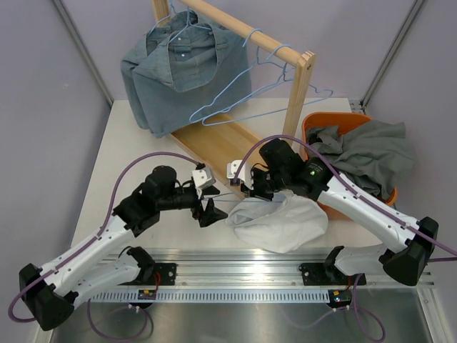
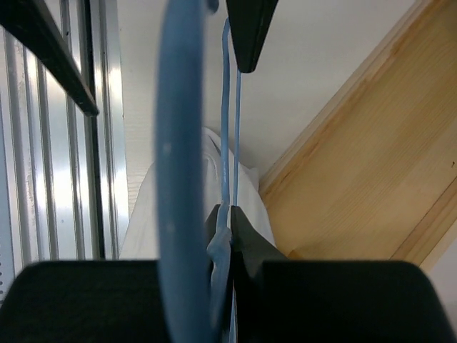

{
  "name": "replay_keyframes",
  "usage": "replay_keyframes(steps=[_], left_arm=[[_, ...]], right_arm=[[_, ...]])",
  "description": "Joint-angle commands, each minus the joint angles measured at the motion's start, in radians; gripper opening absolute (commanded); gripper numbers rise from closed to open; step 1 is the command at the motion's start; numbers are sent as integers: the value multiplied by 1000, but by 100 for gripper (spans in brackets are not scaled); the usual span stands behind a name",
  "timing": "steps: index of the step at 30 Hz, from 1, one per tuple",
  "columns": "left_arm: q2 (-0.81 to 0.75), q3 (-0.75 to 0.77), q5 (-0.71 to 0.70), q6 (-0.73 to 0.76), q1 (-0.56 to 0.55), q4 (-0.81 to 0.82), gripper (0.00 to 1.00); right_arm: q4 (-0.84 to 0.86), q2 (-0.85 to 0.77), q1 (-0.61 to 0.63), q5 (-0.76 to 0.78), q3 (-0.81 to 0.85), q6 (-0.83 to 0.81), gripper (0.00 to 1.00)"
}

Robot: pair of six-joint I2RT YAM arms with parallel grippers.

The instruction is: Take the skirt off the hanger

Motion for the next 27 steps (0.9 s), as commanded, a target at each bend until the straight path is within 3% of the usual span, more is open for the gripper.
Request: replay_keyframes(steps=[1, 3, 13, 22, 27], left_arm=[[17, 45, -111, 93, -24, 30, 85], [-4, 23, -183, 174, -22, -17, 85], [-77, -81, -167, 185, -22, -35, 84], [-75, -67, -225, 265, -24, -94, 80], [-64, -66, -236, 285, -24, -104, 57]], right_arm=[[-77, -5, -20, -54, 57, -101, 0], [-108, -54, -32, -69, 32, -159, 0], [-142, -134, -98, -173, -15, -214, 0], [-183, -130, -115, -241, -11, -234, 0], [-170, -125, -115, -264, -11, -196, 0]])
